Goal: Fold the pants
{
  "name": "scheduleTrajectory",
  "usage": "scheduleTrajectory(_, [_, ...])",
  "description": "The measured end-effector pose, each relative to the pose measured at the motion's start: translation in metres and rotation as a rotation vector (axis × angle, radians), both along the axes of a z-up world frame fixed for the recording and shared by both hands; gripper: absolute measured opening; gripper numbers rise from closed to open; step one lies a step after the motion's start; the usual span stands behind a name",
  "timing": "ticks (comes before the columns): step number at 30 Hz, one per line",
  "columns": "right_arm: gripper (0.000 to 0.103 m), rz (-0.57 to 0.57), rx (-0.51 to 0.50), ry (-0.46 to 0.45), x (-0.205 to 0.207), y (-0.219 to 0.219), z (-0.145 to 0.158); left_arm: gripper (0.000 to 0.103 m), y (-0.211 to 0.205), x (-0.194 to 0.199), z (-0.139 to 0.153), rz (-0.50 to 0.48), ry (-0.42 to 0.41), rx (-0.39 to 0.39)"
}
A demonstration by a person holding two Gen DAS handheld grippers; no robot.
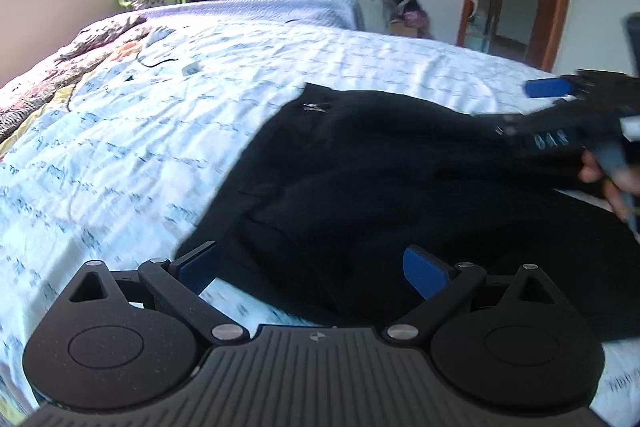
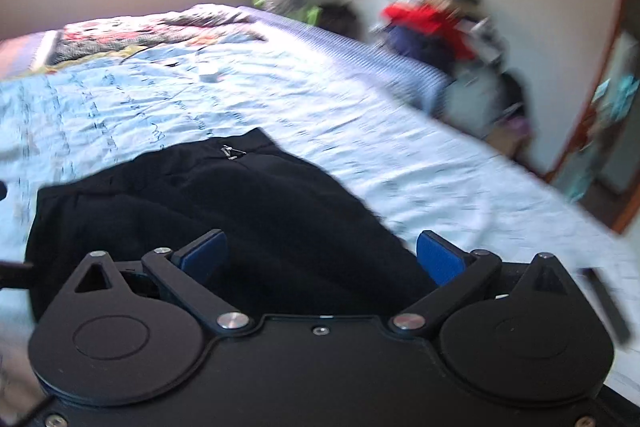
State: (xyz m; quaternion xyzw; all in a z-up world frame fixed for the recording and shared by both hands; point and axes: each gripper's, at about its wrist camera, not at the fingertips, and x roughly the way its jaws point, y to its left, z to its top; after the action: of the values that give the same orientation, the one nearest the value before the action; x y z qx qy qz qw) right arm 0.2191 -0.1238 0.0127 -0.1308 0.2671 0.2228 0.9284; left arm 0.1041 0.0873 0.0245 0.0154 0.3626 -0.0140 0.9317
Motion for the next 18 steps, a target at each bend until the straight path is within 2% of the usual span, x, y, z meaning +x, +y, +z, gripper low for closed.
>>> scheduleTrajectory(5, [0.101,0.036,0.169,0.162,0.099,0.003,-0.013,0.100,0.021,0.028,0.011,0.057,-0.005,-0.021])
scheduleTrajectory(9, [0.098,0.063,0.094,0.231,0.157,0.015,-0.034,0.100,0.030,0.048,0.013,0.082,0.011,-0.008])
scheduleTrajectory(11, [0.095,0.094,0.060,0.307,0.173,0.016,-0.051,0.100,0.034,0.058,0.014,0.073,0.014,0.003])
scheduleTrajectory(12, [0.083,0.111,0.058,0.347,0.178,0.019,-0.058,0.100,0.035,0.066,0.015,0.075,0.009,0.014])
scheduleTrajectory(13, [0.065,0.135,0.066,0.383,0.179,0.020,-0.061,0.100,0.036,0.075,0.017,0.076,0.002,0.033])
scheduleTrajectory(14, [0.058,0.161,0.076,0.394,0.178,0.023,-0.061,0.100,0.036,0.087,0.020,0.069,-0.006,0.048])
scheduleTrajectory(15, [0.049,0.183,0.061,0.371,0.171,0.026,-0.059,0.100,0.037,0.099,0.022,0.058,-0.012,0.058])
scheduleTrajectory(16, [0.035,0.207,0.024,0.338,0.162,0.029,-0.055,0.099,0.036,0.112,0.022,0.045,-0.016,0.065])
scheduleTrajectory(18, [0.014,0.232,-0.060,0.262,0.144,0.037,-0.049,0.099,0.034,0.142,0.023,0.014,-0.036,0.102])
